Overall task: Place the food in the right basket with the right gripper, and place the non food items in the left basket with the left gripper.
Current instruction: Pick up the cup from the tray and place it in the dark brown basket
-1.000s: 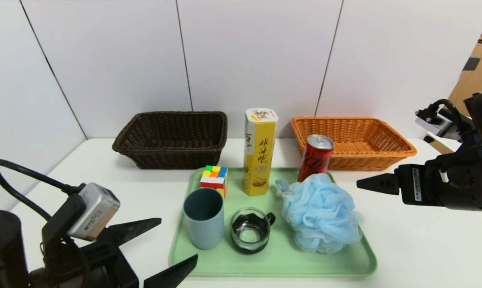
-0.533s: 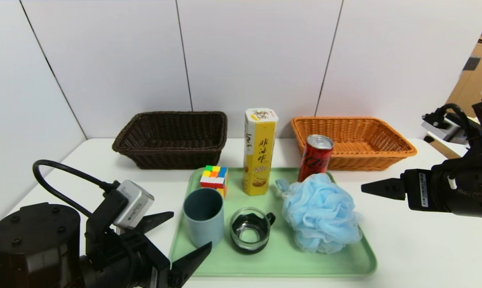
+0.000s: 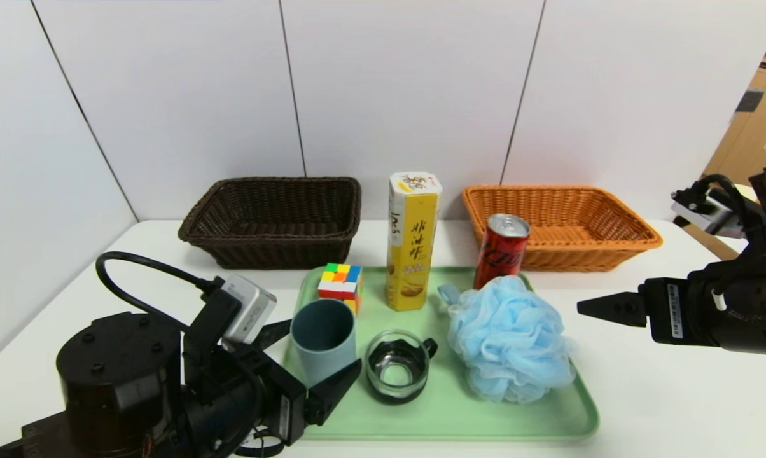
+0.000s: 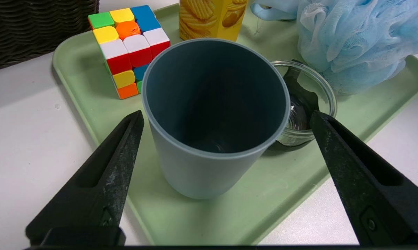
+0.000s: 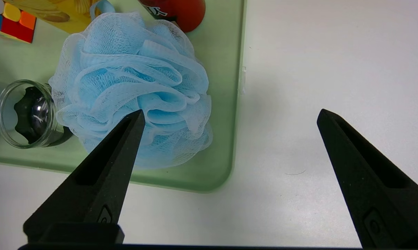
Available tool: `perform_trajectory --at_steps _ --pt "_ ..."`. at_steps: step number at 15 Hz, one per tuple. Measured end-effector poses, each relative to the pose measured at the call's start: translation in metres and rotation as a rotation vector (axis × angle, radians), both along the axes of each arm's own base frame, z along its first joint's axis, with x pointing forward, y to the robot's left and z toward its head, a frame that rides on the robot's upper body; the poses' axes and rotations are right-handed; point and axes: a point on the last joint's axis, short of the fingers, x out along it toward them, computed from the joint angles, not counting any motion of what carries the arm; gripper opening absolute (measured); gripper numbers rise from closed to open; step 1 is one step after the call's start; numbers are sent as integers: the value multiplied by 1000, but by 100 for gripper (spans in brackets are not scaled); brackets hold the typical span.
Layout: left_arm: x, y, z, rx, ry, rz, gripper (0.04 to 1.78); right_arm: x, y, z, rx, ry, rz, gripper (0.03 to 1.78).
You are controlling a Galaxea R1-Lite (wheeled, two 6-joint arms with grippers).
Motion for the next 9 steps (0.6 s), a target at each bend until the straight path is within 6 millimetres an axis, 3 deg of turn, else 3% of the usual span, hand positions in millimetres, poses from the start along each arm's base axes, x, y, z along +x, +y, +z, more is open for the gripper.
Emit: perform_trajectory --at_steps 9 --pt "18 -14 -17 -9 -22 39 169 -1 -1 -6 -7 17 0 171"
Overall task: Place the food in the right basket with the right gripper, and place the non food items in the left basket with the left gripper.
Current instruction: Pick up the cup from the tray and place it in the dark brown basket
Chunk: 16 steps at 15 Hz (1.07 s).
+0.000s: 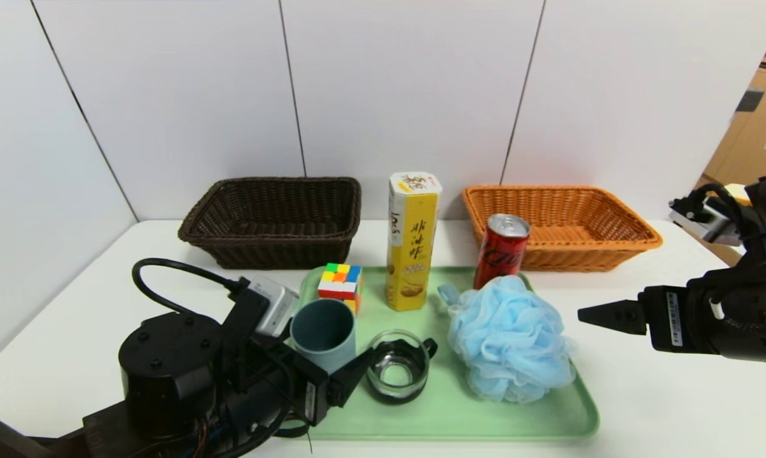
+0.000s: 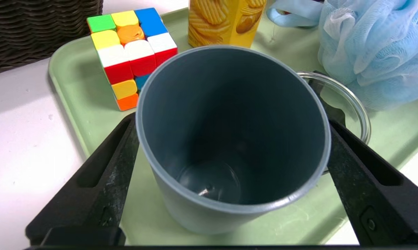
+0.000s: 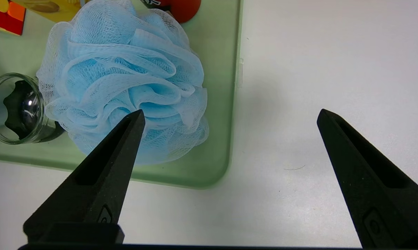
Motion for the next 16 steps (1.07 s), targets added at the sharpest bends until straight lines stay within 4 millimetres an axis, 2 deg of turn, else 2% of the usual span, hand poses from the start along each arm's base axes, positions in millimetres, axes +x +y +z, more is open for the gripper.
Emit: perform_trajectory --at_steps 9,10,12,16 --pt "3 1 -6 21 17 11 168 -3 0 0 2 -3 6 171" --pt "3 1 -6 17 18 12 148 -3 0 0 1 -4 7 171" --pt "3 1 -6 14 16 13 119 -5 -1 0 2 -5 7 171" --pt "3 1 -5 9 13 13 113 -7 -2 0 4 -8 7 171"
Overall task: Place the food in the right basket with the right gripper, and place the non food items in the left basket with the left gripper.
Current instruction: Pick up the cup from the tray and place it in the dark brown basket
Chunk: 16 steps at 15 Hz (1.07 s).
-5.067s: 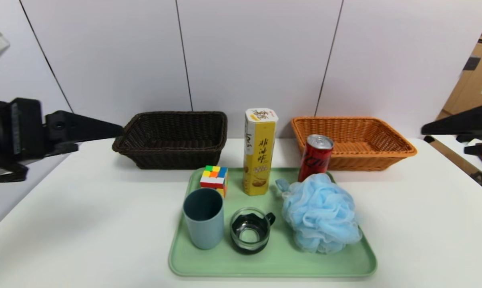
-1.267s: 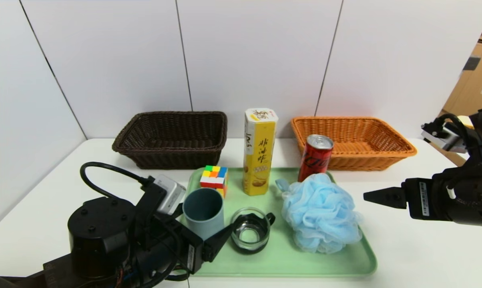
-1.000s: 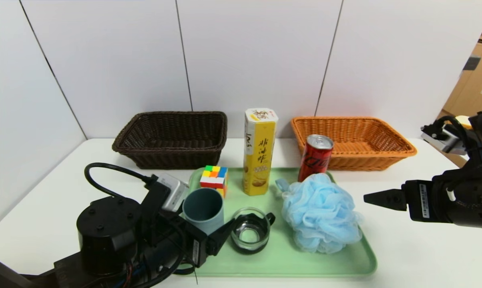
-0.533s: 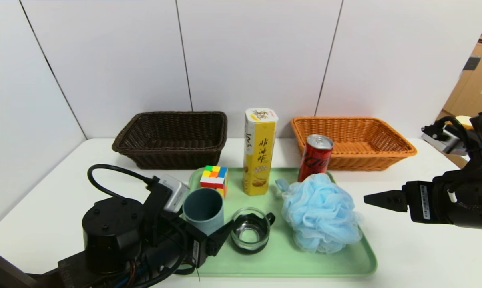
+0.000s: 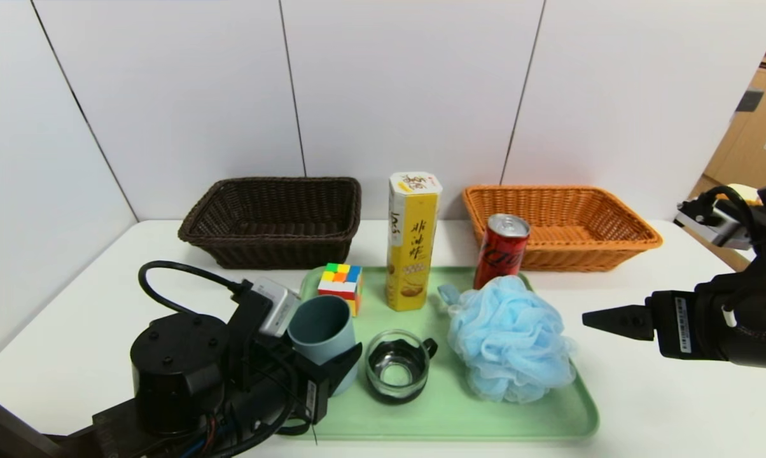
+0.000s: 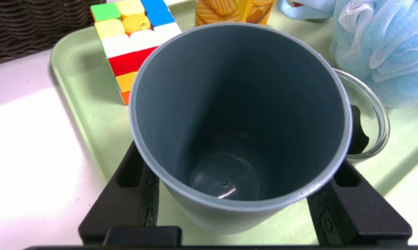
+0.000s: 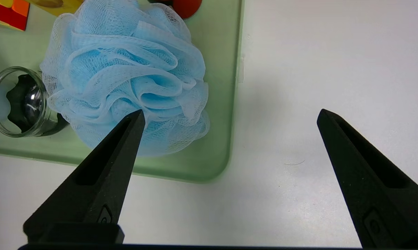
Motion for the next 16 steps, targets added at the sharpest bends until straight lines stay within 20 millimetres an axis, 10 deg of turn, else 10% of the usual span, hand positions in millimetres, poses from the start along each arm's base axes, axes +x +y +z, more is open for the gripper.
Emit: perform_trajectory --at_steps 7,16 --pt "-3 4 44 -82 -81 2 113 -3 -2 -2 3 2 -2 171" --pt "37 68 194 -193 -139 183 112 -4 -2 0 9 -5 0 171"
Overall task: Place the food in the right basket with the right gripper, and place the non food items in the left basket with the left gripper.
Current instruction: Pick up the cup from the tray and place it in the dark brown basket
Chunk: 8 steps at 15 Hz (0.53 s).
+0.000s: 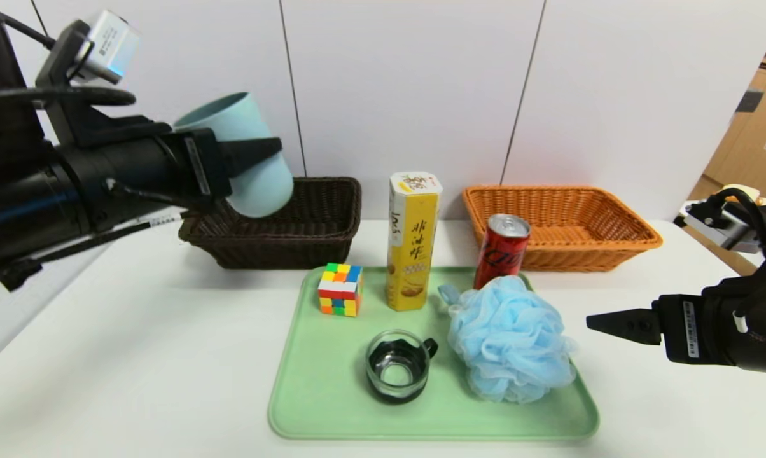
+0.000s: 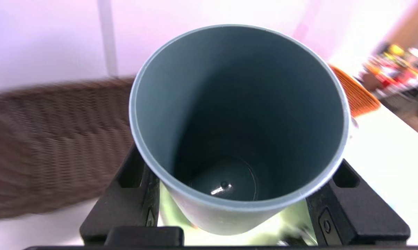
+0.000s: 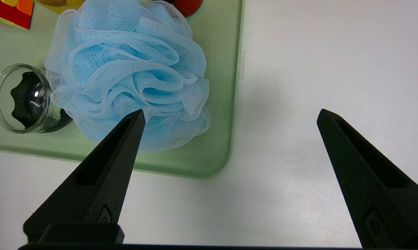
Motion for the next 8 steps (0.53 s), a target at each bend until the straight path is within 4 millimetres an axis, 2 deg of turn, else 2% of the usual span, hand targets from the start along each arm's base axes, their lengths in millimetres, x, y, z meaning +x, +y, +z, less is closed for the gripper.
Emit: perform_trajectory --at_steps 2,4,8 --pt "29 16 5 3 2 92 112 0 0 0 1 0 0 171" --pt "61 27 -2 9 19 159 112 -1 -1 1 9 -3 8 171" --pt "121 39 -32 22 52 263 112 -3 -1 4 21 -14 18 171"
